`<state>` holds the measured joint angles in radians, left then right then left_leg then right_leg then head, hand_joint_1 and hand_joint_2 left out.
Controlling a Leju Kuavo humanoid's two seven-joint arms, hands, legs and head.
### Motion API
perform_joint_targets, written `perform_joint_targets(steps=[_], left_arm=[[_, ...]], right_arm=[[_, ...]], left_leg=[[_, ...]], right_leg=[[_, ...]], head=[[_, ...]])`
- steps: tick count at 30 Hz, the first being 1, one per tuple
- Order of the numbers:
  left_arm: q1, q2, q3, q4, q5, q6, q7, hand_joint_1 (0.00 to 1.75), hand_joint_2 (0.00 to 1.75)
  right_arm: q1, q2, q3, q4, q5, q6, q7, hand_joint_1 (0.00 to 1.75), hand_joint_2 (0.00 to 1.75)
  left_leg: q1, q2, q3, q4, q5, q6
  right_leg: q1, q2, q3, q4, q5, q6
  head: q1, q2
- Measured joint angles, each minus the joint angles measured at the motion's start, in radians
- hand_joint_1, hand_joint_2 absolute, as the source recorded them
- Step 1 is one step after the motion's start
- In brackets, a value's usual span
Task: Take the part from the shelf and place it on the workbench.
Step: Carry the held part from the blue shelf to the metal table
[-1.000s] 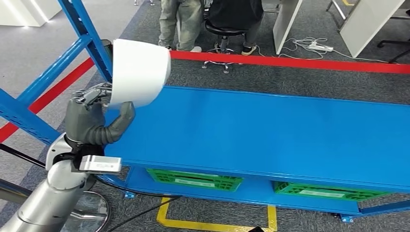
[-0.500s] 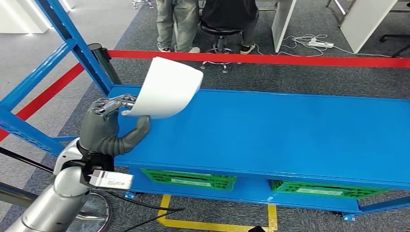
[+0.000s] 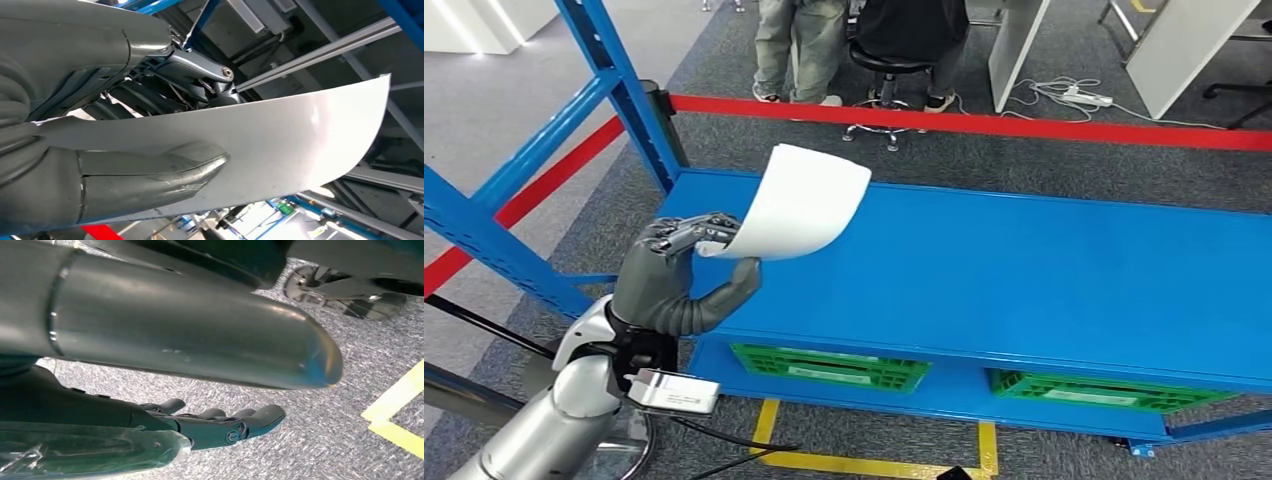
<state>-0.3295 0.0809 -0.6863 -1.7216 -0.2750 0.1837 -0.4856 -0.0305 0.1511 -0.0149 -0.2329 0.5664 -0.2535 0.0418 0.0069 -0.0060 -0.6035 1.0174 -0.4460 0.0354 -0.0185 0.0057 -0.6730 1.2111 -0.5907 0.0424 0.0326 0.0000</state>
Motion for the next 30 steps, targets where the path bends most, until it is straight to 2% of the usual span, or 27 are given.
perform_joint_targets(steps=[1, 2, 3, 5, 7, 8, 11, 13, 15, 16, 17, 18, 19, 20, 22, 23, 26, 27, 28, 30], left_arm=[[0.002, 0.000, -0.002, 0.000, 0.000, 0.000, 0.000, 1.75, 1.75], [0.003, 0.000, -0.004, 0.000, 0.000, 0.000, 0.000, 1.75, 1.75], [0.005, 0.000, -0.005, 0.000, 0.000, 0.000, 0.000, 1.75, 1.75], [0.006, 0.000, -0.005, 0.000, 0.000, 0.000, 0.000, 1.75, 1.75], [0.006, 0.000, -0.006, 0.000, 0.000, 0.001, 0.000, 1.75, 1.75], [0.006, 0.000, -0.006, 0.000, 0.000, 0.001, 0.000, 1.75, 1.75], [0.006, 0.001, -0.008, 0.000, 0.000, 0.001, 0.000, 1.75, 1.75], [0.005, 0.001, -0.009, 0.000, 0.000, 0.002, 0.000, 1.75, 1.75], [0.008, 0.002, -0.010, 0.000, 0.001, 0.001, 0.000, 1.75, 1.75], [0.010, 0.003, -0.010, 0.000, 0.001, 0.001, 0.000, 1.75, 1.75], [0.013, 0.004, -0.011, 0.000, 0.002, 0.000, 0.000, 1.75, 1.75], [0.015, 0.005, -0.011, 0.000, 0.002, 0.000, -0.001, 1.75, 1.75], [0.016, 0.006, -0.012, 0.000, 0.003, -0.001, -0.002, 1.75, 1.75], [0.017, 0.006, -0.013, 0.000, 0.003, -0.001, -0.004, 1.75, 1.75], [0.016, 0.006, -0.015, 0.000, 0.002, -0.001, -0.009, 1.75, 1.75], [0.017, 0.006, -0.016, 0.000, 0.002, -0.001, -0.011, 1.75, 1.75], [0.026, 0.007, -0.019, 0.000, 0.000, -0.001, -0.015, 1.75, 1.75], [0.028, 0.006, -0.020, 0.000, 0.000, -0.001, -0.016, 1.75, 1.75], [0.028, 0.006, -0.021, 0.000, 0.000, 0.000, -0.016, 1.75, 1.75], [0.030, 0.004, -0.025, 0.000, -0.004, 0.001, -0.017, 1.75, 1.75]], right_arm=[[0.001, 0.000, 0.000, 0.000, 0.000, 0.000, 0.000, 0.00, 0.00], [0.001, 0.000, 0.000, 0.000, 0.000, 0.000, 0.000, 0.00, 0.00], [0.002, 0.000, 0.000, 0.001, 0.000, 0.000, 0.000, 0.00, 0.00], [0.000, 0.000, 0.000, 0.001, 0.000, 0.000, 0.000, 0.00, 0.00], [-0.003, 0.000, 0.000, 0.001, 0.000, 0.000, 0.000, 0.00, 0.00], [-0.003, 0.000, 0.000, 0.001, 0.000, 0.000, 0.000, 0.00, 0.00], [0.000, 0.000, 0.000, 0.001, 0.000, -0.001, 0.000, 0.00, 0.00], [0.000, 0.000, 0.000, 0.001, 0.000, -0.001, 0.001, 0.00, 0.00], [-0.001, 0.000, 0.000, 0.001, 0.000, -0.001, 0.001, 0.00, 0.00], [0.000, 0.000, 0.000, 0.001, 0.000, -0.001, 0.001, 0.00, 0.00], [0.000, 0.000, 0.000, 0.002, -0.001, -0.001, 0.001, 0.00, 0.00], [0.001, 0.000, 0.000, 0.002, -0.001, -0.001, 0.001, 0.00, 0.00], [0.001, 0.000, 0.000, 0.002, -0.001, -0.001, 0.002, 0.00, 0.00], [0.001, 0.000, 0.000, 0.002, -0.002, -0.001, 0.002, 0.00, 0.00], [0.000, 0.000, 0.000, 0.002, -0.002, -0.002, 0.002, 0.00, 0.00], [0.000, 0.000, 0.000, 0.002, -0.003, -0.002, 0.002, 0.00, 0.00], [0.000, 0.000, 0.000, 0.002, -0.003, -0.002, 0.001, 0.00, 0.00], [0.000, 0.000, 0.000, 0.002, -0.003, -0.003, 0.001, 0.00, 0.00], [0.000, 0.000, 0.000, 0.002, -0.003, -0.003, 0.001, 0.00, 0.00], [0.000, 0.000, 0.000, 0.002, -0.003, -0.004, 0.000, 0.00, 0.00]], left_leg=[[-0.003, 0.000, -0.001, 0.000, 0.001, 0.002], [-0.006, 0.000, -0.003, 0.000, 0.002, 0.004], [-0.009, 0.000, -0.003, 0.000, 0.003, 0.005], [-0.013, 0.000, -0.002, 0.001, 0.004, 0.005], [-0.018, 0.000, -0.005, 0.003, 0.006, 0.000], [-0.019, 0.000, -0.006, 0.004, 0.009, -0.004], [-0.017, 0.001, -0.010, 0.005, 0.011, -0.020], [-0.014, 0.001, -0.029, 0.051, -0.031, -0.032], [-0.009, 0.001, -0.072, 0.166, -0.103, -0.042], [-0.006, 0.001, -0.093, 0.222, -0.128, -0.046], [-0.004, 0.001, -0.102, 0.254, -0.136, -0.049], [-0.001, 0.001, -0.094, 0.252, -0.127, -0.051], [0.001, 0.001, -0.069, 0.214, -0.101, -0.051], [0.002, 0.001, -0.032, 0.153, -0.071, -0.050], [0.001, 0.001, 0.031, 0.042, -0.038, -0.044], [0.000, 0.000, 0.043, 0.014, -0.035, -0.040], [-0.003, 0.000, 0.040, -0.002, -0.030, -0.022], [-0.002, 0.001, 0.039, -0.005, -0.026, -0.015], [0.000, 0.002, 0.037, -0.009, -0.021, -0.008], [-0.001, 0.004, 0.029, -0.010, -0.013, 0.002]], right_leg=[[0.000, 0.000, -0.027, 0.057, -0.020, 0.000], [0.000, 0.000, -0.039, 0.084, -0.023, -0.002], [0.001, 0.000, -0.033, 0.073, -0.008, -0.005], [0.005, 0.000, 0.034, -0.051, 0.055, -0.017], [0.011, -0.001, 0.100, -0.170, 0.093, -0.027], [0.013, -0.001, 0.113, -0.193, 0.096, -0.029], [0.014, -0.002, 0.114, -0.204, 0.106, -0.038], [0.010, -0.005, 0.113, -0.212, 0.117, -0.049], [0.009, -0.006, 0.108, -0.213, 0.123, -0.054], [0.009, -0.007, 0.105, -0.213, 0.124, -0.054], [0.009, -0.007, 0.101, -0.212, 0.126, -0.053], [0.009, -0.007, 0.098, -0.210, 0.128, -0.052], [0.009, -0.007, 0.095, -0.209, 0.130, -0.051], [0.009, -0.007, 0.094, -0.207, 0.131, -0.049], [0.012, -0.007, 0.089, -0.202, 0.133, -0.042], [0.013, -0.007, 0.085, -0.201, 0.135, -0.036], [0.011, -0.007, 0.074, -0.200, 0.142, -0.017], [0.010, -0.007, 0.067, -0.190, 0.132, -0.012], [0.009, -0.007, 0.054, -0.162, 0.109, -0.008], [0.008, -0.007, 0.004, -0.044, 0.037, -0.002]], head=[[0.000, 0.000], [0.000, 0.000], [0.000, 0.000], [0.000, 0.000], [-0.001, 0.000], [-0.002, 0.000], [-0.002, 0.000], [-0.005, 0.000], [-0.007, 0.000], [-0.007, 0.000], [-0.007, 0.000], [-0.007, 0.000], [-0.007, 0.000], [-0.007, 0.000], [-0.007, 0.000], [-0.006, 0.000], [-0.006, 0.000], [-0.005, 0.000], [-0.004, 0.000], [-0.001, 0.000]])
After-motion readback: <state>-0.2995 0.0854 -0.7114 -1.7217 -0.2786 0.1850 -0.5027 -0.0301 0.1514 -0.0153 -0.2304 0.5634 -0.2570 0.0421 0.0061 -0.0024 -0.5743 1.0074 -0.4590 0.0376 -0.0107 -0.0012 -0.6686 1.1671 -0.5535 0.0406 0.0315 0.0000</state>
